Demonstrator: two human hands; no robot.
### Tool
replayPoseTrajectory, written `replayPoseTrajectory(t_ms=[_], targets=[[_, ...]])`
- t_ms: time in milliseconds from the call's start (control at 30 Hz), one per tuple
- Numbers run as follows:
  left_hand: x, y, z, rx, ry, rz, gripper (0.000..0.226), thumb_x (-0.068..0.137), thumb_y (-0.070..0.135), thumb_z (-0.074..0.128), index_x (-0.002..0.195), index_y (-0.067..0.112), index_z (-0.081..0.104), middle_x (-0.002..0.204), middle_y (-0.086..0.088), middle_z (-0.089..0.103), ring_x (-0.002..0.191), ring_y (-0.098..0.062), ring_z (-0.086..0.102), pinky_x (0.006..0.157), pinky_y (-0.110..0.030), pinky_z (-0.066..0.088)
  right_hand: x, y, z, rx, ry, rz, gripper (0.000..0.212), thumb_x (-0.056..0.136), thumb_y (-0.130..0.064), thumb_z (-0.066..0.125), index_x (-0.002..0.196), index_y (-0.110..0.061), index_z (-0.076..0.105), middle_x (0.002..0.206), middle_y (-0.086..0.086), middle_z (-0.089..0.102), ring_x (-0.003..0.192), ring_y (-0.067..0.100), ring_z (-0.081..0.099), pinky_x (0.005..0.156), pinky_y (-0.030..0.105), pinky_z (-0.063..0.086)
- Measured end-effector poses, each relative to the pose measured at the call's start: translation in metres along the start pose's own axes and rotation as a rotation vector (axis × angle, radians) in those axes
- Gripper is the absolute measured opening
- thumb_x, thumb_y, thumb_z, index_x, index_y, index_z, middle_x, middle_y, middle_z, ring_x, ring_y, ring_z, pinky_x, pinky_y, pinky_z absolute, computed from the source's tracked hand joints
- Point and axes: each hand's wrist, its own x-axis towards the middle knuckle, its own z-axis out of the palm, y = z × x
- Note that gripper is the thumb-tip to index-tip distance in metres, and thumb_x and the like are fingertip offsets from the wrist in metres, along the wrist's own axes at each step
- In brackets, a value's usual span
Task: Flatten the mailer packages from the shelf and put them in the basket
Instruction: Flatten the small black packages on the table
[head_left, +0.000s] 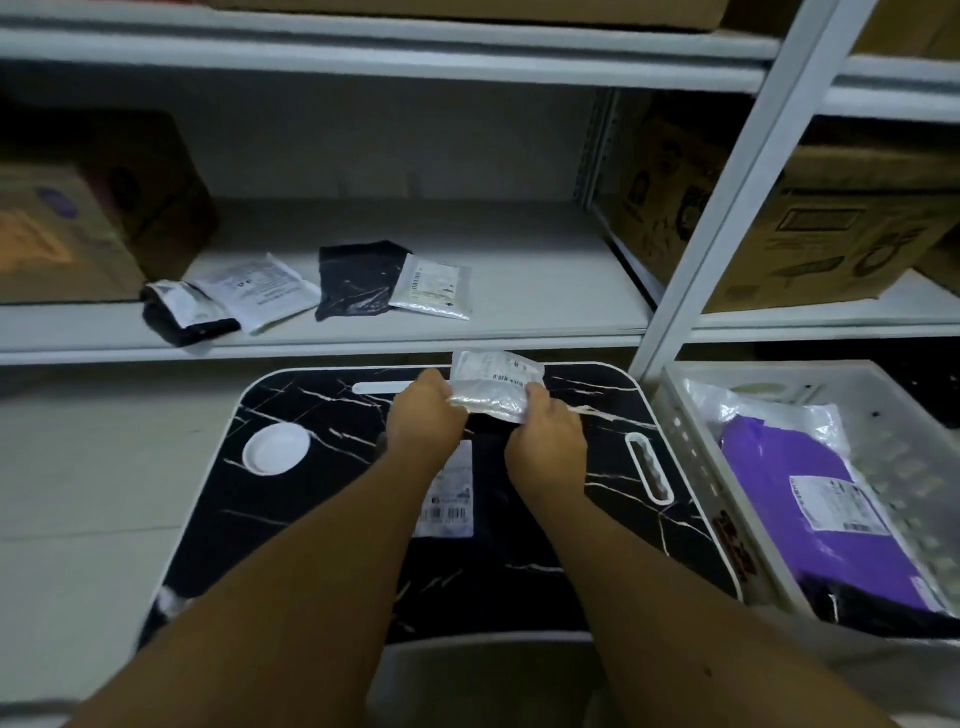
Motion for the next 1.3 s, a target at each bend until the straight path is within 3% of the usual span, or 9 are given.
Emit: replayPoseTrajectory(t_ms=[300,567,633,700,800,900,967,1133,1300], targets=[[-0.076,-0.048,-0.035,-0.002,-0.005,-0.099,0.011,0.083,0.011,0.056,0.080,0.015,0.046,0.083,-0.001,0.062,0.075,-0.018,0.056,0.058,-0.027,0.039,-0.084,-0.017,0.008,-0.027,-0.114,-0.090,0.053,0.091,-0.018,0.051,0.142,-0.015,0.036,0.129,0.009,0.052,0.114,0.026,0.047,0.092,0.036,0.044],[-0.099,-0.070,-0.030,0.192,-0.077,-0.084,0.029,0.089,0.030,0.051,0.105,0.006,0.057,0.110,-0.011,0.055,0.099,-0.024,0.054,0.083,-0.037,0.048,-0.110,-0.008,0.024,-0.159,-0.125,-0.100,0.035,0.098,-0.025,0.040,0.130,-0.016,0.051,0.139,0.007,0.046,0.120,0.025,0.044,0.096,0.037,0.041],[-0.101,-0.072,-0.024,0.374,0.027,0.050,0.036,0.095,0.033,0.041,0.123,0.012,0.049,0.133,-0.012,0.045,0.120,-0.025,0.045,0.098,-0.041,0.042,-0.109,-0.012,0.028,-0.162,-0.059,-0.147,0.035,0.099,-0.028,0.040,0.130,-0.017,0.051,0.149,0.007,0.037,0.132,0.025,0.038,0.103,0.040,0.038],[-0.102,-0.075,-0.016,0.581,-0.006,0.247,0.053,0.100,0.036,0.029,0.148,0.015,0.022,0.159,-0.013,0.010,0.147,-0.029,0.011,0.115,-0.050,0.020,-0.109,-0.017,0.035,-0.185,-0.059,-0.266,0.038,0.100,-0.031,0.038,0.135,-0.019,0.047,0.153,0.006,0.035,0.141,0.026,0.033,0.107,0.046,0.036],[-0.104,-0.088,-0.005,0.788,-0.166,0.384,0.065,0.100,0.040,0.017,0.150,0.015,-0.017,0.154,-0.009,-0.028,0.145,-0.025,-0.023,0.118,-0.055,0.001,-0.111,-0.010,0.042,-0.264,-0.170,-0.363,0.053,0.102,-0.041,0.021,0.146,-0.017,0.037,0.155,0.006,0.033,0.145,0.024,0.028,0.109,0.051,0.033],[-0.106,-0.102,0.002,0.886,-0.268,0.439,0.065,0.090,0.043,-0.008,0.146,0.014,-0.025,0.150,-0.007,-0.035,0.141,-0.022,-0.030,0.117,-0.055,-0.005,-0.113,0.008,0.048,-0.296,-0.345,-0.403,0.071,0.090,-0.056,-0.013,0.153,-0.024,-0.006,0.162,-0.002,-0.008,0.148,0.016,-0.013,0.118,0.048,-0.002],[-0.106,-0.107,0.003,0.905,-0.294,0.465,0.073,0.075,0.043,-0.024,0.143,0.015,-0.028,0.150,-0.005,-0.035,0.138,-0.020,-0.032,0.115,-0.053,-0.008,-0.112,0.012,0.048,-0.303,-0.390,-0.418,0.076,0.079,-0.060,-0.022,0.147,-0.026,-0.019,0.160,-0.005,-0.019,0.146,0.014,-0.021,0.115,0.047,-0.011],[-0.108,-0.112,0.007,0.916,-0.348,0.461,0.073,0.076,0.043,-0.023,0.142,0.013,-0.029,0.152,-0.006,-0.034,0.140,-0.020,-0.030,0.115,-0.053,-0.007,-0.113,0.021,0.059,-0.319,-0.391,-0.441,0.083,0.083,-0.062,-0.024,0.154,-0.025,-0.004,0.161,-0.004,-0.013,0.148,0.016,-0.015,0.117,0.054,-0.003],[-0.108,-0.110,0.007,0.876,-0.379,0.413,0.062,0.097,0.043,0.005,0.146,0.017,-0.023,0.156,-0.003,-0.027,0.143,-0.018,-0.025,0.118,-0.054,-0.002,-0.114,0.021,0.066,-0.340,-0.290,-0.405,0.059,0.102,-0.050,0.010,0.146,-0.022,0.039,0.155,0.000,0.035,0.143,0.020,0.031,0.106,0.058,0.030]])
